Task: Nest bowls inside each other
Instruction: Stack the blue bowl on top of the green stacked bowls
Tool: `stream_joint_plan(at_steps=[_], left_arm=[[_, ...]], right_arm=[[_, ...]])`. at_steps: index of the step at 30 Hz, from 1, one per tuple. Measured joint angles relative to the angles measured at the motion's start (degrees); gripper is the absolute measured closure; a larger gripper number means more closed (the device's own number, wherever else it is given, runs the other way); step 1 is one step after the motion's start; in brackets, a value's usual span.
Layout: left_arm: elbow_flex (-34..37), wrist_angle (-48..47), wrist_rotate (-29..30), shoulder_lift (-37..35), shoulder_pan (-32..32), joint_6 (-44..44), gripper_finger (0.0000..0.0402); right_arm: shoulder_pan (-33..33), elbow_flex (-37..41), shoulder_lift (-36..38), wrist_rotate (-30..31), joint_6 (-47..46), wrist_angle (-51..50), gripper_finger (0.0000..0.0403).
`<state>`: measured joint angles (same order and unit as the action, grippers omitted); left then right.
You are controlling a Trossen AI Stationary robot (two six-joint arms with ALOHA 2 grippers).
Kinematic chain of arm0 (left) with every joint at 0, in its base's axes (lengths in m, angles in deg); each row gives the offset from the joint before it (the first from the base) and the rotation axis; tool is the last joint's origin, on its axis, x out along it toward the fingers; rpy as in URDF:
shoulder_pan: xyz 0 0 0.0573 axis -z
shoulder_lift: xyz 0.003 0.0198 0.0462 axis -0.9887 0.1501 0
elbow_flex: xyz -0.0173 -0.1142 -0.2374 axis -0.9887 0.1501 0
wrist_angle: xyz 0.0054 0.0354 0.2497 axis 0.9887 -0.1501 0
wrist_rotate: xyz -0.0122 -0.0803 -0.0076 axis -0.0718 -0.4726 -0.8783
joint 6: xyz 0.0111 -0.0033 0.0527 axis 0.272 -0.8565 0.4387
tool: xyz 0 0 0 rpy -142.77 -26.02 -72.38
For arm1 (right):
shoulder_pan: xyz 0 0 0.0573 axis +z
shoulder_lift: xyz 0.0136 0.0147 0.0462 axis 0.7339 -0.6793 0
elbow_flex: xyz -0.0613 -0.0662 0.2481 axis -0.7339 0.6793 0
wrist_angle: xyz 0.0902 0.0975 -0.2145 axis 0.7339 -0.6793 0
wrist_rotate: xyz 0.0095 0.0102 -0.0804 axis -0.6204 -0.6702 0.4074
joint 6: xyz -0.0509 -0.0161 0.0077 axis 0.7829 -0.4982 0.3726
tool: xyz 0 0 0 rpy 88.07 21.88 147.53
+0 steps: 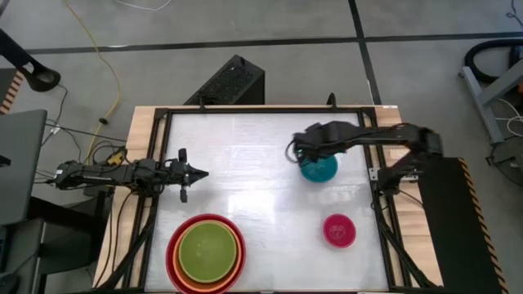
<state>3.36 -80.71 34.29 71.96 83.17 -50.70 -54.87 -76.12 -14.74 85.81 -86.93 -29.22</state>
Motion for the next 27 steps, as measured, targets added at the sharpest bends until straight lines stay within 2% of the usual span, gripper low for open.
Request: stream_joint_plan(at_steps=[4, 10, 15, 27], left_arm=[[0.0, 0.0, 0.0, 0.0, 0.0, 0.0, 0.0401], [0.0, 0.0, 0.0, 0.0, 0.0, 0.0, 0.0401], [0.0, 0.0, 0.0, 0.0, 0.0, 0.0, 0.0401], [0.0, 0.0, 0.0, 0.0, 0.0, 0.0, 0.0401]], right_arm=[[-3.4, 11.9, 9.0, -1.7, -1.5, 7.6, 0.0198], [-6.1, 22.0, 15.6, -3.6, -1.6, 12.4, 0.0162], [-7.5, 27.5, 16.7, -5.2, -0.8, 13.5, 0.0143], [-8.0, 35.3, 14.3, -8.2, 0.8, 23.9, 0.0143]])
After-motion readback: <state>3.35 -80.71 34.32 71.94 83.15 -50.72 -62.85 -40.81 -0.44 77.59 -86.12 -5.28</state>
